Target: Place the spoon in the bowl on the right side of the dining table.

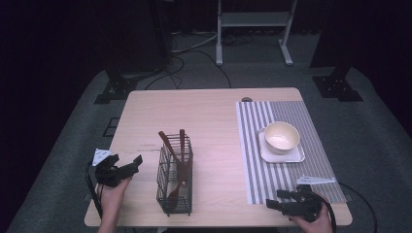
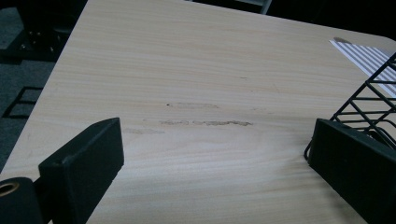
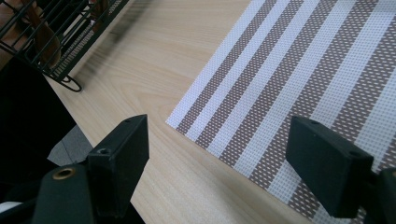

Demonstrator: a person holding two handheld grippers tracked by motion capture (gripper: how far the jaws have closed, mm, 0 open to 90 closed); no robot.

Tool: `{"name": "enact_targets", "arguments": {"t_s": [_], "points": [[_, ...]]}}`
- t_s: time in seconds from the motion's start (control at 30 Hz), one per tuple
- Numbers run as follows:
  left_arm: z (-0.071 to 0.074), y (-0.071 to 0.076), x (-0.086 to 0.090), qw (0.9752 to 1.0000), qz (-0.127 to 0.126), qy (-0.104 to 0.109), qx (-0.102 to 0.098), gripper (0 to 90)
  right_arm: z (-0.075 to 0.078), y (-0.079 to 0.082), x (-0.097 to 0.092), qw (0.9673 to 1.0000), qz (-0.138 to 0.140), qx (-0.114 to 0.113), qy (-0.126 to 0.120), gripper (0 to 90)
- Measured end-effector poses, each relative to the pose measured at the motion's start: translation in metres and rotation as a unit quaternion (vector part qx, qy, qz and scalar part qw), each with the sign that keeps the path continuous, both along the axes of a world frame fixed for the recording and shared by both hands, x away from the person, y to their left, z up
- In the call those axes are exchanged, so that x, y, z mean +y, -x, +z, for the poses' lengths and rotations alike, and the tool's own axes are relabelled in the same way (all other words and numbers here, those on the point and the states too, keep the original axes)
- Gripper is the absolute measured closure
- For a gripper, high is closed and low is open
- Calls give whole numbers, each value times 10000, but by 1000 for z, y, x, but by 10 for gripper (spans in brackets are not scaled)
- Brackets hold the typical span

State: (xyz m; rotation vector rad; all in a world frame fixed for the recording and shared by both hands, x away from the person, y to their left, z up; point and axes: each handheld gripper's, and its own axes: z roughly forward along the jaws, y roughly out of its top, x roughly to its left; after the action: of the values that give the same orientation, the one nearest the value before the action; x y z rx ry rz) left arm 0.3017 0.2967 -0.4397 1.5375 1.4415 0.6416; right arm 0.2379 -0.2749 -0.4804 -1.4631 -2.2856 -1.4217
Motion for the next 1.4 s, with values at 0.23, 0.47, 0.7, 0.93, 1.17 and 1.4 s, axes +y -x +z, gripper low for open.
{"name": "enact_targets", "arguments": {"t_s": [0.23, 0.47, 0.7, 0.93, 1.17, 1.4], "points": [[-1, 0, 2, 10000, 52, 3, 29, 26, 2, 0, 2, 9999, 108, 39, -125, 202], [-2, 1, 3, 10000, 47, -10, 48, 26, 7, 2, 9, 9998, 169, -45, -112, 202], [-2, 2, 4, 10000, 79, 8, 32, 26, 15, 4, 23, 9992, 352, -146, -73, 202], [-2, 2, 5, 10000, 77, 10, 40, 26, 19, 1, 35, 9986, 529, -95, 21, 202], [-1, 2, 4, 10000, 53, -20, 37, 26, 26, -2, 36, 9984, 553, -82, -45, 201], [-2, 2, 3, 10000, 46, -30, 51, 26, 31, -7, 41, 9982, 594, -54, 46, 201]]}}
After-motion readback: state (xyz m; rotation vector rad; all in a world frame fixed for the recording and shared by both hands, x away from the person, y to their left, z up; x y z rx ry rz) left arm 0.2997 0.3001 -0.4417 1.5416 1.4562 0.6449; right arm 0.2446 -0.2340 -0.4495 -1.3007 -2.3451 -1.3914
